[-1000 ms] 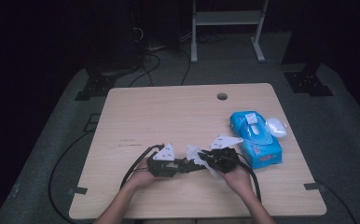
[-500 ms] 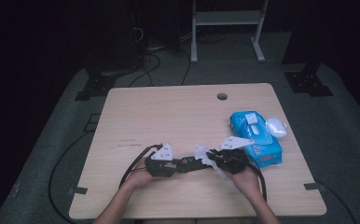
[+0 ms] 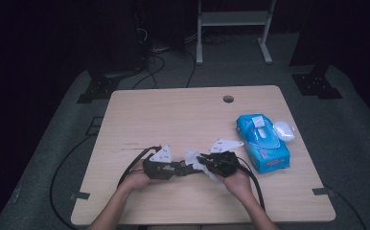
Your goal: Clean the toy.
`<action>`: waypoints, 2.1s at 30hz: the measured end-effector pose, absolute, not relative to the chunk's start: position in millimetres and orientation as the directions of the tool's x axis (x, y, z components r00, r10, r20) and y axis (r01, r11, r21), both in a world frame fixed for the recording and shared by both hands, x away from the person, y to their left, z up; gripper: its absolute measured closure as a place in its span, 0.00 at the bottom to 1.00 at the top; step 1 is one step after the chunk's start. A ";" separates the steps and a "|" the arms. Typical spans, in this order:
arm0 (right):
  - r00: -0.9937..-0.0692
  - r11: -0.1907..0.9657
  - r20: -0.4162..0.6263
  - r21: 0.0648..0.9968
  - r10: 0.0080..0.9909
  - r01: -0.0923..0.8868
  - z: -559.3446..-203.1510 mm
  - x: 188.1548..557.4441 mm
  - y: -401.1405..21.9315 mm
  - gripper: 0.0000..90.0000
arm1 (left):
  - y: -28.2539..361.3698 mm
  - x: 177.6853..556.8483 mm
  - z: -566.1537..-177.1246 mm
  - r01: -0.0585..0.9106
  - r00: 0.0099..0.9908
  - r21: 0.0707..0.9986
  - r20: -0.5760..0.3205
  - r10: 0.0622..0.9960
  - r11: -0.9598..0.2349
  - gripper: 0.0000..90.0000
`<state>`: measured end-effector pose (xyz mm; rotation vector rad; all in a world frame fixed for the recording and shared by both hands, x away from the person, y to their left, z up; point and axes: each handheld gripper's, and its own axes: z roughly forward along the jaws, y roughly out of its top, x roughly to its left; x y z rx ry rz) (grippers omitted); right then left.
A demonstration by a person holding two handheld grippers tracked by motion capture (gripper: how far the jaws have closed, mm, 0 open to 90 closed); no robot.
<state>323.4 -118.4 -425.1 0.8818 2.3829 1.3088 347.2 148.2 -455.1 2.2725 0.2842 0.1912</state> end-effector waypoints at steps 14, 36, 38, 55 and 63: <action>-0.715 0.348 0.064 0.841 0.696 0.415 -424.8 324.3 -153.3 0.92 | 167.1 347.2 -447.5 0.182 0.952 0.739 0.032 0.304 -0.648 0.58; -0.705 0.304 0.121 0.842 0.698 0.445 -433.3 315.9 -172.6 0.92 | 81.8 366.4 -426.8 0.140 0.960 0.598 0.112 0.255 -0.789 0.55; -0.706 0.304 0.121 0.842 0.698 0.445 -433.9 316.0 -172.6 0.92 | 76.6 367.0 -426.9 0.135 0.962 0.577 0.118 0.245 -0.806 0.56; -0.709 0.274 0.162 0.845 0.687 0.459 -435.9 321.7 -170.8 0.92 | 59.9 364.6 -421.2 0.081 0.964 0.527 0.175 0.201 -0.846 0.64; -0.746 0.191 0.191 0.899 0.637 0.394 -403.3 317.1 -163.9 0.92 | 72.9 354.0 -397.8 0.049 0.965 0.711 0.148 0.217 -0.702 0.64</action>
